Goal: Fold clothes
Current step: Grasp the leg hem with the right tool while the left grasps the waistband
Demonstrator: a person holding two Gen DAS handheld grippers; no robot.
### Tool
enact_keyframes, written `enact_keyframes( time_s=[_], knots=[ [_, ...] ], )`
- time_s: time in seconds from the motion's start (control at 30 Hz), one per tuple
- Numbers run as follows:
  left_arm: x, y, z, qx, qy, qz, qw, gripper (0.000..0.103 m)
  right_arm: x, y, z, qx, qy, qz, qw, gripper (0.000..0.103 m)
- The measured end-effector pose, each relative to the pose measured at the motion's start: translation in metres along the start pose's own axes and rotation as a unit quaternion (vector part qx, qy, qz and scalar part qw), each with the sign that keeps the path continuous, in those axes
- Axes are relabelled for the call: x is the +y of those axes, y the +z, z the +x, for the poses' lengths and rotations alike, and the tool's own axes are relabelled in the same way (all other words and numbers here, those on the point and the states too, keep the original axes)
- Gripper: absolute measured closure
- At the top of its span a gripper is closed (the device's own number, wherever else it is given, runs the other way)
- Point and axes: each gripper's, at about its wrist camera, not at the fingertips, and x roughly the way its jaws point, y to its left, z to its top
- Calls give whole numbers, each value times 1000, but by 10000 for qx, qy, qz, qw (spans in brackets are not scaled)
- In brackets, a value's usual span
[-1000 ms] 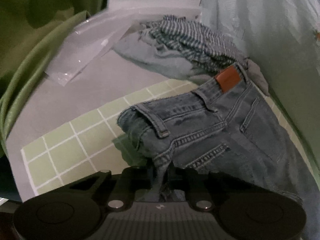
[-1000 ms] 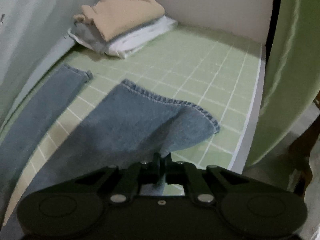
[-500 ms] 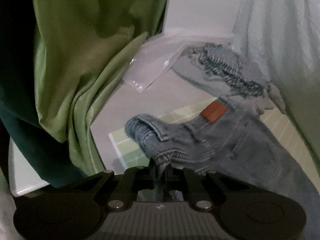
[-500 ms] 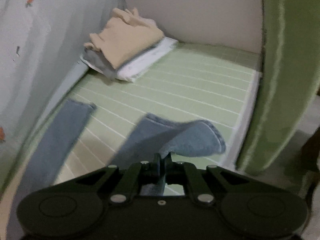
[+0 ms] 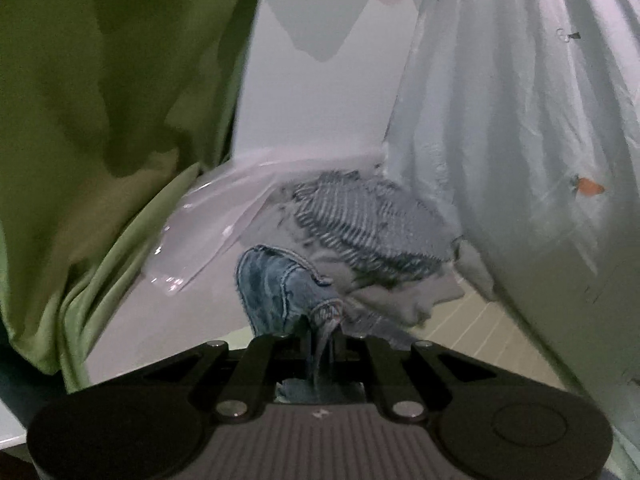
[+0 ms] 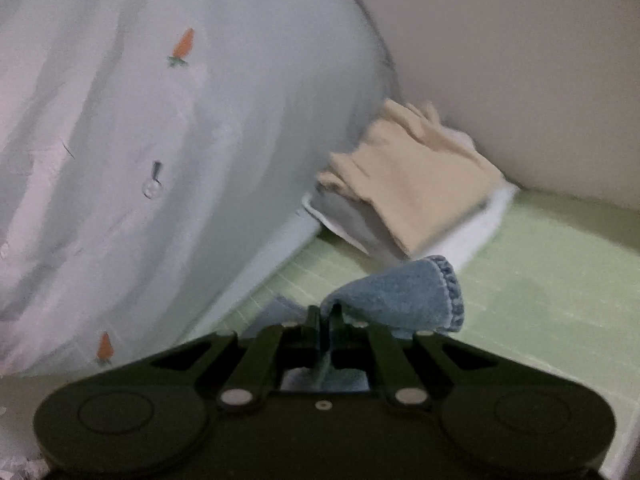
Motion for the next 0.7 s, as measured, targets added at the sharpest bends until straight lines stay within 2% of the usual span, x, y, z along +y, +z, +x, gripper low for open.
enact_keyframes(
  time_s=[0.1,0.23,0.37,0.6,0.7],
  knots=[
    [-12,1,6,-44,25,127,9999,95,13,7,12,-43,36,-80,10000,99],
    [-17,2,17,7,15,30,10000,95,26,6,29,-5,-3,-205,9998,99],
    [-30,6,36,60,55,54,10000,95,46,5,62,109,-97,-345,9993,99],
    [-67,14,99,225,202,54,9995,94,83,4,125,331,-273,-590,9973,99],
    [-83,17,126,297,266,53,9992,94,113,2,171,555,-233,-873,9944,99]
  ],
)
